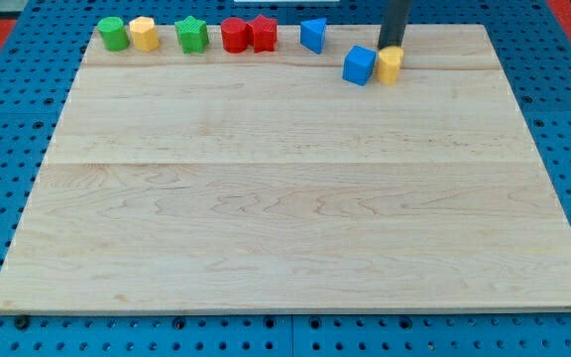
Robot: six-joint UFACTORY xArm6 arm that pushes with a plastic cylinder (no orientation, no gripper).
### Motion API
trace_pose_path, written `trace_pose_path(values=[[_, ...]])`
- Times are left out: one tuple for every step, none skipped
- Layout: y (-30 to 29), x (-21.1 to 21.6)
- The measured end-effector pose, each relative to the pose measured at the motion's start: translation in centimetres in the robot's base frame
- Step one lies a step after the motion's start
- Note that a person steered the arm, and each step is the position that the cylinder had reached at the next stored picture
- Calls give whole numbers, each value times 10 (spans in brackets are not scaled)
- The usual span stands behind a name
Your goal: Move the blue triangle into the red star
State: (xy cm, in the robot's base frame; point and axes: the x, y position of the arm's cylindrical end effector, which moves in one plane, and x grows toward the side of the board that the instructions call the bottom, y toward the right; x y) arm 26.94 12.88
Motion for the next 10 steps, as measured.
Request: trace_pose_path(values=[[4,-5],[-8,-71],[-27,-78],[-56,-78],[-92,-77],[-98,-77],[-98,-75],[-98,-76],[-98,-76],[-111,-76]])
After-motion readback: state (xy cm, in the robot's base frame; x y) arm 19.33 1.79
